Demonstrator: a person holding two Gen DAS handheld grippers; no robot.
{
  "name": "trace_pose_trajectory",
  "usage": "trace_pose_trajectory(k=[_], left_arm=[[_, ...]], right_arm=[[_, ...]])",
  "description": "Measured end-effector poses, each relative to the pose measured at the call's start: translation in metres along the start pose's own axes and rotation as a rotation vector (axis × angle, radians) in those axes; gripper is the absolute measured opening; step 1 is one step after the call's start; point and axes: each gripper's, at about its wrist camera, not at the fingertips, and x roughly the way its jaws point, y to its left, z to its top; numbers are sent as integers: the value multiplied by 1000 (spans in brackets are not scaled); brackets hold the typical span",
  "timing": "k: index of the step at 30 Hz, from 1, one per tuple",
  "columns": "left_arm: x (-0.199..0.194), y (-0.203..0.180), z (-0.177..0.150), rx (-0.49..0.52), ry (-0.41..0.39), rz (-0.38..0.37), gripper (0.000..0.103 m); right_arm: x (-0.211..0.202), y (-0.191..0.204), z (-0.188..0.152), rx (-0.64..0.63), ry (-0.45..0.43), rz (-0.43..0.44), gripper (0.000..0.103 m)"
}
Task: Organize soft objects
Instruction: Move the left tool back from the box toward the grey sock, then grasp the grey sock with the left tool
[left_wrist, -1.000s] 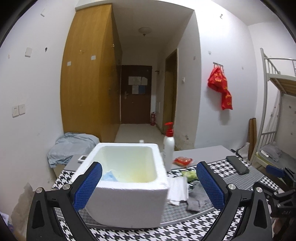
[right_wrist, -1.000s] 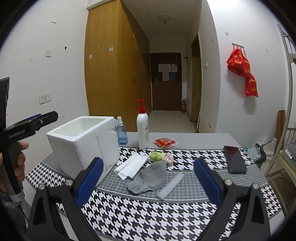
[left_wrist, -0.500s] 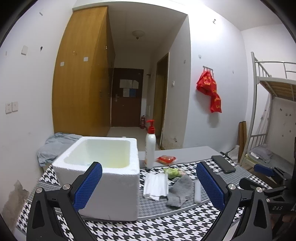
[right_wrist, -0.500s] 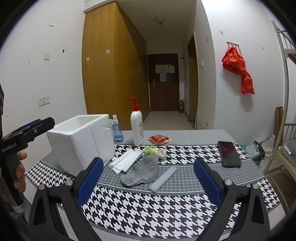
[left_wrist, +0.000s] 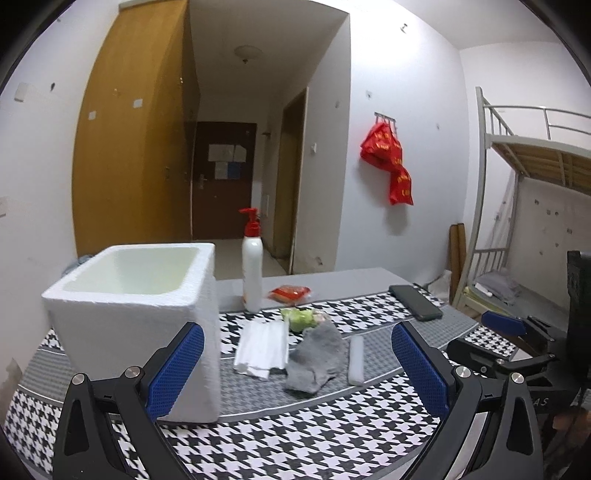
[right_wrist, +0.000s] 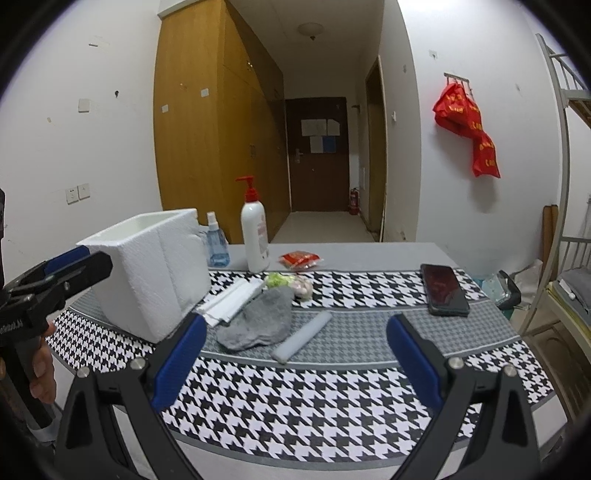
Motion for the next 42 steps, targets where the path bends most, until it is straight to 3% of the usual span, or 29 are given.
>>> trace_pose_trajectory(k=[14,40,42], left_arm=[[41,-27,-6,47,120,-49,102],[147,-34,-13,71,334,-9,102],[156,-33,-16,64,366,-19,96]], right_arm=[[18,-31,-15,36,53,-2,100],[58,-70,-26,98,145,32,100],[62,-71,-26,100,152,36,100]])
